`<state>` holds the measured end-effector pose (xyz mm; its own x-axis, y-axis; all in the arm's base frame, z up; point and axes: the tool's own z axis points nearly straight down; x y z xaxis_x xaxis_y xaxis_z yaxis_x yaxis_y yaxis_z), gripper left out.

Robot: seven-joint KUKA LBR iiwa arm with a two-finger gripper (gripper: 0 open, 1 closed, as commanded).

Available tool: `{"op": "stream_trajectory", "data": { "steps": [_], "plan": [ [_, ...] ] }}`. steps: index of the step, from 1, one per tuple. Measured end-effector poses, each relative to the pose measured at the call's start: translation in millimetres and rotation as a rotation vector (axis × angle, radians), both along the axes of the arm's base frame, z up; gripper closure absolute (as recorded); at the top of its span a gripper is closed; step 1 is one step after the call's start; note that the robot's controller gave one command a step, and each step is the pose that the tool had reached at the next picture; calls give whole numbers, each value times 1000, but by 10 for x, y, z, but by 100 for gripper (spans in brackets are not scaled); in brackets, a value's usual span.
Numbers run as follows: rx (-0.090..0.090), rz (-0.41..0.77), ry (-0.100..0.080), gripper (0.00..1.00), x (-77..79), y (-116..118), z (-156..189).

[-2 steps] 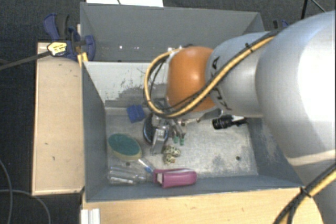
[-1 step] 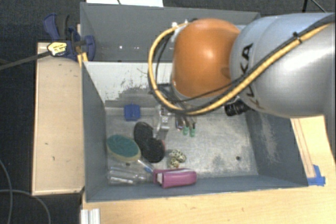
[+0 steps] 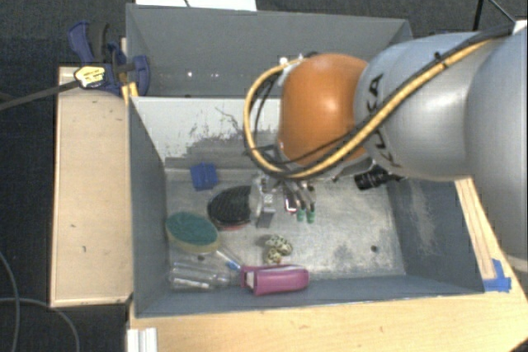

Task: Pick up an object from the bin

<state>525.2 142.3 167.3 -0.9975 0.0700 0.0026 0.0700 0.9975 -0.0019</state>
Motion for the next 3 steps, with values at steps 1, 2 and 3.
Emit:
{"op": "stream_trajectory", "data": {
  "steps": [1, 2, 3],
  "plan": [
    [3, -152, -7, 100, 315, 348, -29],
    [5, -135, -11, 100, 444, 362, 384],
    [3, -167, -5, 100, -73, 292, 693]
  ]
}}
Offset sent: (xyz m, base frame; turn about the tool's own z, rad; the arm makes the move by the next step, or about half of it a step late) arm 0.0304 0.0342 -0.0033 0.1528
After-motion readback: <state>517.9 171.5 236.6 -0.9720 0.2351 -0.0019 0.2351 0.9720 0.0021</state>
